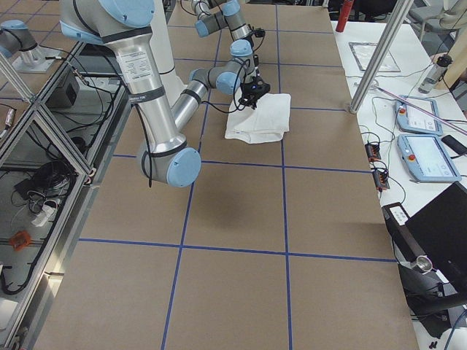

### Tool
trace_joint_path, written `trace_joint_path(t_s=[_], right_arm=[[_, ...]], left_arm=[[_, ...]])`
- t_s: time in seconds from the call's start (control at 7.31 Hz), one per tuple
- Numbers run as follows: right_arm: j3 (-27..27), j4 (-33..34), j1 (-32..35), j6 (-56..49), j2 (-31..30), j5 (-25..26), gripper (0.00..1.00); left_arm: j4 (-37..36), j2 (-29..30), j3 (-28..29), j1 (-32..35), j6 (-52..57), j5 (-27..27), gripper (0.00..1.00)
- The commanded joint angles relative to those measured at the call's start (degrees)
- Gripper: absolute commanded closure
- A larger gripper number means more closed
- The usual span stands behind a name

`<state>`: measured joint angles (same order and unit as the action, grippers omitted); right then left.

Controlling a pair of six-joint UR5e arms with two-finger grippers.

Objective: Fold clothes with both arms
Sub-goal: 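Lift the held edge with both grippers and fold it over the far edge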

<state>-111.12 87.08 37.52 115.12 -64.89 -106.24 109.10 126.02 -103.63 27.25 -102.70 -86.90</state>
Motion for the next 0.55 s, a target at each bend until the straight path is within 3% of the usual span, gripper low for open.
trace_joint_path(t_s=[0.0, 0.14, 0.27, 0.41], right_arm=[[10.43, -0.24, 3.77, -6.12, 5.72, -0.81, 1.0], [16.14, -0.42, 4.13, -8.05, 8.96, -0.81, 1.0], [22.02, -5.21, 5.01, -8.42, 10.82, -0.9, 1.0], [29.04, -13.96, 6.67, -9.12, 12.76, -1.07, 0.8]], left_arm=[[8.8, 3.43, 11.3, 2.89, 3.81, -0.29, 1.0], [11.63, 3.79, 14.83, 3.16, 3.91, -0.29, 1.0], [14.36, 3.96, 18.08, 3.95, 6.61, -0.2, 1.0], [16.56, 4.23, 20.47, 6.83, 9.33, -0.29, 0.94]])
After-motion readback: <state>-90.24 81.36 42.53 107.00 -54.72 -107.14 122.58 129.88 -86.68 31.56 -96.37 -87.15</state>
